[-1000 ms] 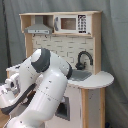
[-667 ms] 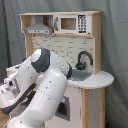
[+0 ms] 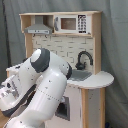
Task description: Play with the kitchen
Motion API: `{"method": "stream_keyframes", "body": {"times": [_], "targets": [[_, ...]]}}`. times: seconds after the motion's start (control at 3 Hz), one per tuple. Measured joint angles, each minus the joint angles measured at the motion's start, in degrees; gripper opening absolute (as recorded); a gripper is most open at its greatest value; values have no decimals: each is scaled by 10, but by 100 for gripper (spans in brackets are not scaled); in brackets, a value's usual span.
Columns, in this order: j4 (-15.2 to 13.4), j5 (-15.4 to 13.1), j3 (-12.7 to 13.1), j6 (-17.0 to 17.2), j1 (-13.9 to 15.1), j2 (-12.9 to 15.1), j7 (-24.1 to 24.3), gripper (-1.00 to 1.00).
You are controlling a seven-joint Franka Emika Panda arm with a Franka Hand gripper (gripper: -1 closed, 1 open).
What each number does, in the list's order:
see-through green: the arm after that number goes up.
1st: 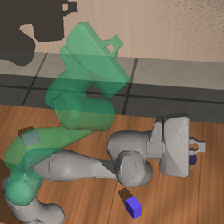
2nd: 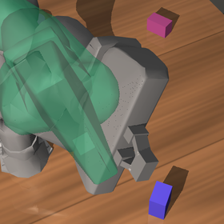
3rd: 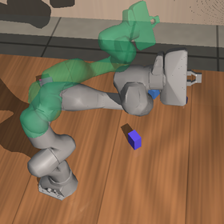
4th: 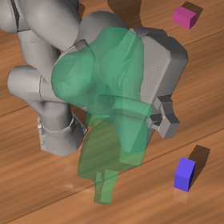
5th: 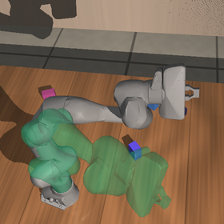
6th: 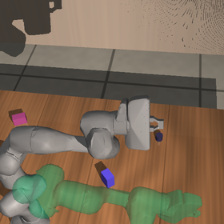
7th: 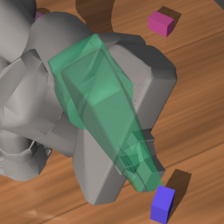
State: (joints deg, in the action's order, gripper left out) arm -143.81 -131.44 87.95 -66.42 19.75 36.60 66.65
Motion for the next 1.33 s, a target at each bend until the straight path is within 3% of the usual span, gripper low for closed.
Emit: {"method": "stream_keyframes", "body": {"times": [0.33,1.0,1.33], "targets": [[10,-34,-26,-37,6,0,2,100],[22,-48,-27,-94,66,2,86,100],[28,-48,-22,-105,69,8,134,100]]}}
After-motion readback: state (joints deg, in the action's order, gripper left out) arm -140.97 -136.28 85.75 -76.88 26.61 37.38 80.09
